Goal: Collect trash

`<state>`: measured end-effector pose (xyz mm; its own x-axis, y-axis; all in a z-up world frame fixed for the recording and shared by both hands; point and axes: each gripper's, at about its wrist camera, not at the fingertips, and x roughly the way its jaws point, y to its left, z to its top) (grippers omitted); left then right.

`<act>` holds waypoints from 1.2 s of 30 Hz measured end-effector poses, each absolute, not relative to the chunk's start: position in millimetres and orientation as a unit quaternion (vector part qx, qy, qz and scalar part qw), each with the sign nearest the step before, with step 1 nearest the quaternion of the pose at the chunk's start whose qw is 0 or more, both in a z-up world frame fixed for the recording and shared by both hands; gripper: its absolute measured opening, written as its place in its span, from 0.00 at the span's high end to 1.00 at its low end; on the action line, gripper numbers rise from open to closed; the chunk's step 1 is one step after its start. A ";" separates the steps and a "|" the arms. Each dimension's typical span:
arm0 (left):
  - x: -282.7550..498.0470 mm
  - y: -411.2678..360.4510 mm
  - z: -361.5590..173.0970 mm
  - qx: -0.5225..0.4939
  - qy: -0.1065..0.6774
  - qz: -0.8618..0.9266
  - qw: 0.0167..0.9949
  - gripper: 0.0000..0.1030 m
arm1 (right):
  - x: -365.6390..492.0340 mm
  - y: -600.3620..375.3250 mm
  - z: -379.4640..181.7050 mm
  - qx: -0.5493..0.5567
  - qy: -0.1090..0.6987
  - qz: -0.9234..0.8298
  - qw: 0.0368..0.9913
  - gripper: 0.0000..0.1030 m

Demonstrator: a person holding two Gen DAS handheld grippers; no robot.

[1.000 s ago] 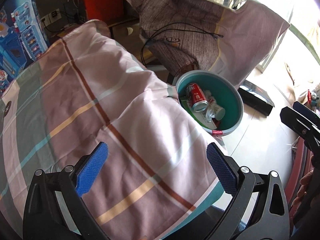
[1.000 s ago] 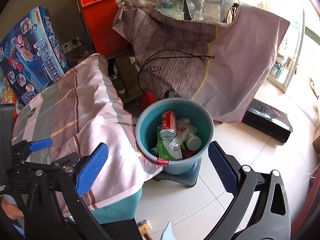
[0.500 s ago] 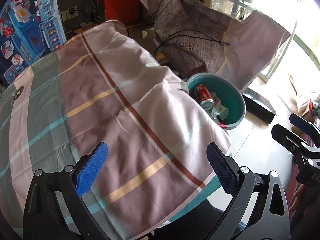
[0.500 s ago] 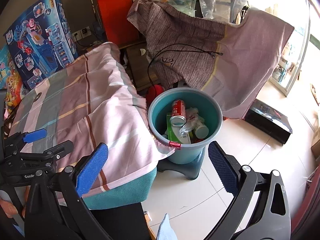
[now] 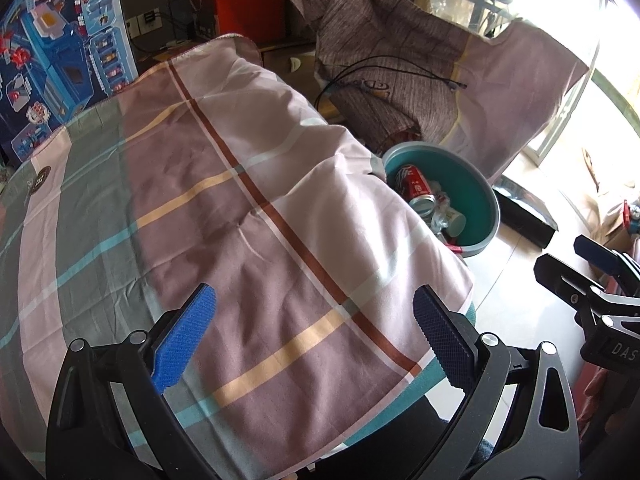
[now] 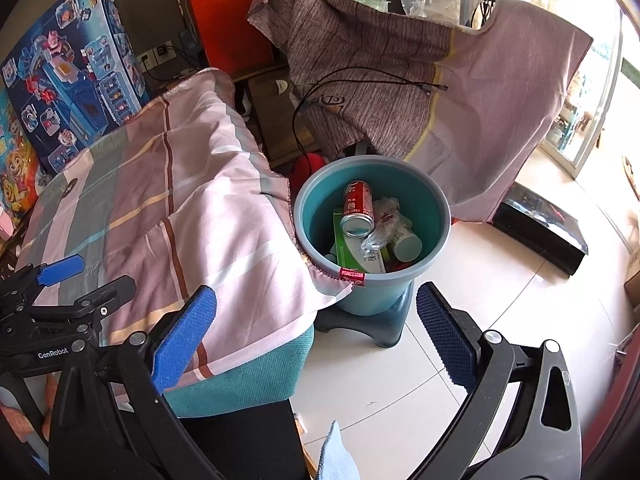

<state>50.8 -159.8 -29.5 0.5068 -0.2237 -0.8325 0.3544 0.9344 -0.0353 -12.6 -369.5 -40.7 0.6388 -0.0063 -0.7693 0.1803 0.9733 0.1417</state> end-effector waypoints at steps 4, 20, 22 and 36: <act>52.4 -161.1 -31.7 0.070 0.470 -0.166 0.864 0.04 | -11.1 -369.1 -42.3 0.103 0.425 -0.051 0.898 0.07; 53.3 -160.0 -36.1 0.069 0.474 -0.162 0.863 0.04 | -10.7 -371.0 -46.9 0.108 0.429 -0.058 0.895 0.07; 53.4 -160.3 -36.3 0.072 0.472 -0.161 0.863 0.04 | -10.4 -371.2 -47.6 0.107 0.429 -0.058 0.895 0.07; 53.8 -161.8 -41.2 0.078 0.469 -0.173 0.863 0.04 | -8.3 -372.5 -49.6 0.109 0.433 -0.061 0.893 0.07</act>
